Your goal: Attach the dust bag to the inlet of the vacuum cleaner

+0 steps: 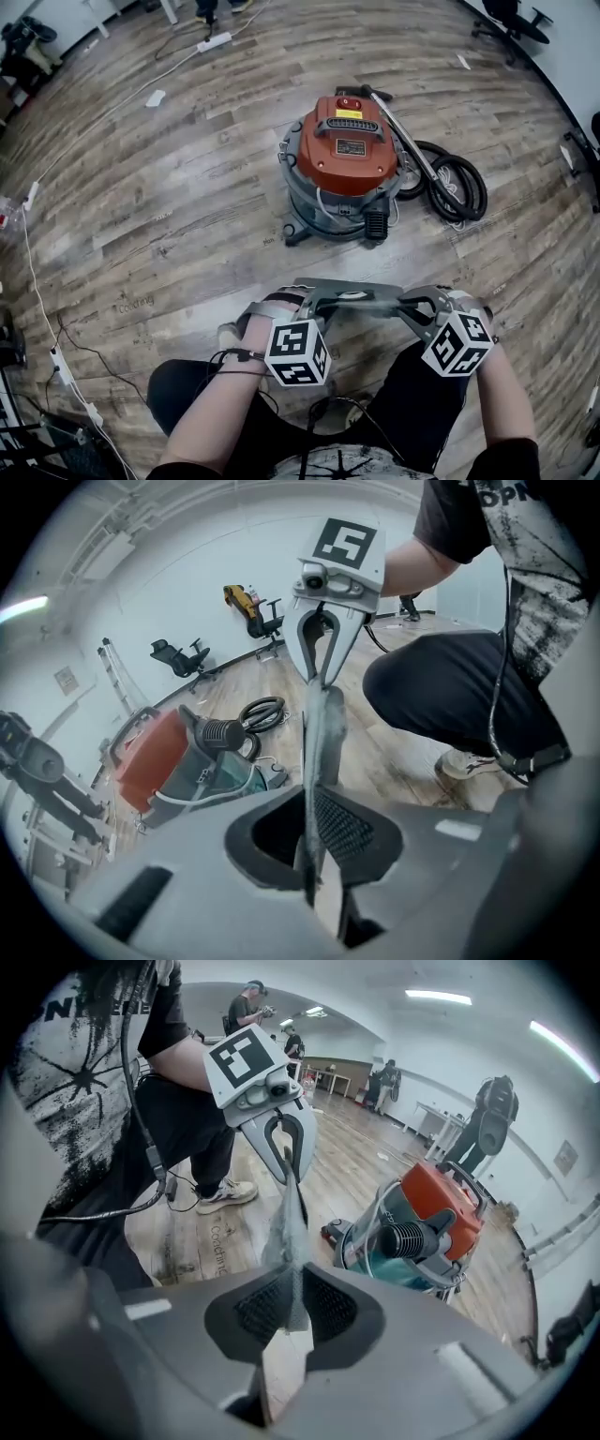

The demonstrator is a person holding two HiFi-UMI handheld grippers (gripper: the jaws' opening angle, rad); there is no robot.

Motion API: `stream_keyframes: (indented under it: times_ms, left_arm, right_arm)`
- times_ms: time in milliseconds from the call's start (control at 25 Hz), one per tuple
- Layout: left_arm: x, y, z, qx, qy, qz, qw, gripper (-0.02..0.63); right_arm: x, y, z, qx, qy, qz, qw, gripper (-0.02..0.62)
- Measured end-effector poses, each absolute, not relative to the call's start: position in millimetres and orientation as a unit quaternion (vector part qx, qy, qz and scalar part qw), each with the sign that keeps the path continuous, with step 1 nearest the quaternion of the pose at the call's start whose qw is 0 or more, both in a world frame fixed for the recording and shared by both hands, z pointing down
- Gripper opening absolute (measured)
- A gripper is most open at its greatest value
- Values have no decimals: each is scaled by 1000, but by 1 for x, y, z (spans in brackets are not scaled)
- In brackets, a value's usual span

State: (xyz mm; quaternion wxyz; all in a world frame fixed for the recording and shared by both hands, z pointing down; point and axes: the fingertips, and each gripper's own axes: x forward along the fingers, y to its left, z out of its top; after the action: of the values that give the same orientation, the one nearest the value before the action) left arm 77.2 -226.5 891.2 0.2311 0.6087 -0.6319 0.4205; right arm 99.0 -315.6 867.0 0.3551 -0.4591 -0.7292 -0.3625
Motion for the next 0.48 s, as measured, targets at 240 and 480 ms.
stream_keyframes:
  times_ms: [240, 480]
  left_arm:
    - [69, -227, 887, 599, -639, 420, 239, 28]
    - [73, -238, 881, 607, -634, 422, 225, 28]
  right_arm:
    - [94, -302, 863, -459, -735, -355, 350, 148]
    - [83, -278, 877, -450, -728, -393, 337, 205]
